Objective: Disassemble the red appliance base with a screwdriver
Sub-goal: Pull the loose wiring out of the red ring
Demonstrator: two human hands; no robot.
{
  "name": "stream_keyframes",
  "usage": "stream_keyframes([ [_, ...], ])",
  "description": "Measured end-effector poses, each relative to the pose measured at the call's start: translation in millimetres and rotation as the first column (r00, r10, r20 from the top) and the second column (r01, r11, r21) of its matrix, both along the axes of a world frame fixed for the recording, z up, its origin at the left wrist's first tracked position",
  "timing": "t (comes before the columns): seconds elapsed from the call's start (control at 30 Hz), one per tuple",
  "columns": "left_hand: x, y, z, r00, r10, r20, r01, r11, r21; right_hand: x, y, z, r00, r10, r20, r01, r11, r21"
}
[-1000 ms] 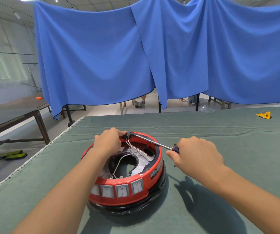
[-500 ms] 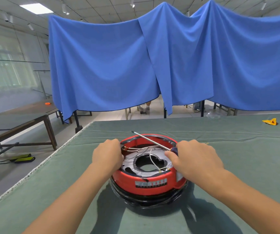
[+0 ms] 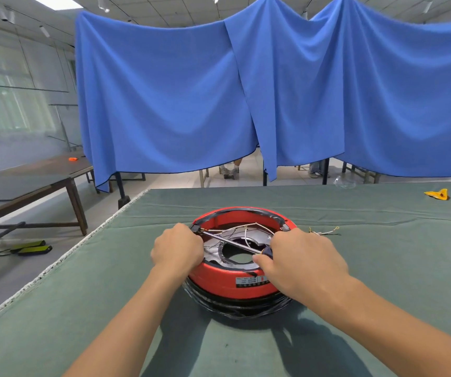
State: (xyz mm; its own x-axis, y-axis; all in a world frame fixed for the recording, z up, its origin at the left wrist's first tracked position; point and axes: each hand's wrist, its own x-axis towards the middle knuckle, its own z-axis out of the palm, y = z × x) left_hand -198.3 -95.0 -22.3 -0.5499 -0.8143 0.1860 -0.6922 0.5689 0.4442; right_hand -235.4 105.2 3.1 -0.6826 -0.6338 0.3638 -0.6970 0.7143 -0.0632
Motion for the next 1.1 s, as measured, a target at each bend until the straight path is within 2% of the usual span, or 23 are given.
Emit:
stream_keyframes([
  [0.13,1,-11,-5,0.998,0.005,-0.065,0.000,0.997,0.076,-2,-1,0,1.000,-0.004,0.014,0.004,1.000,-0.003],
  [0.2,4,-16,-13,0.976,-0.039,-0.214,0.076,0.983,0.169,-2,-1,0,1.000,-0.002,0.014,0.003,1.000,-0.002],
  [0.27,7,-16,-23,0.890,-0.060,-0.452,0.210,0.934,0.290,-1,-1,-1,1.000,-0.001,0.024,0.002,1.000,-0.008],
  [0.33,8,-15,-32,0.824,-0.014,-0.567,0.259,0.898,0.355,-1,-1,-1,0.999,-0.005,0.035,0.005,1.000,-0.011],
  [0.8,-4,-13,-39,0.777,0.078,-0.625,0.230,0.889,0.397,12,-5,3,0.999,-0.017,0.037,0.017,1.000,0.007],
  [1.1,-4,-5,-35,0.818,0.066,-0.572,0.182,0.913,0.366,21,-5,5,0.997,-0.012,0.079,0.009,1.000,0.029],
])
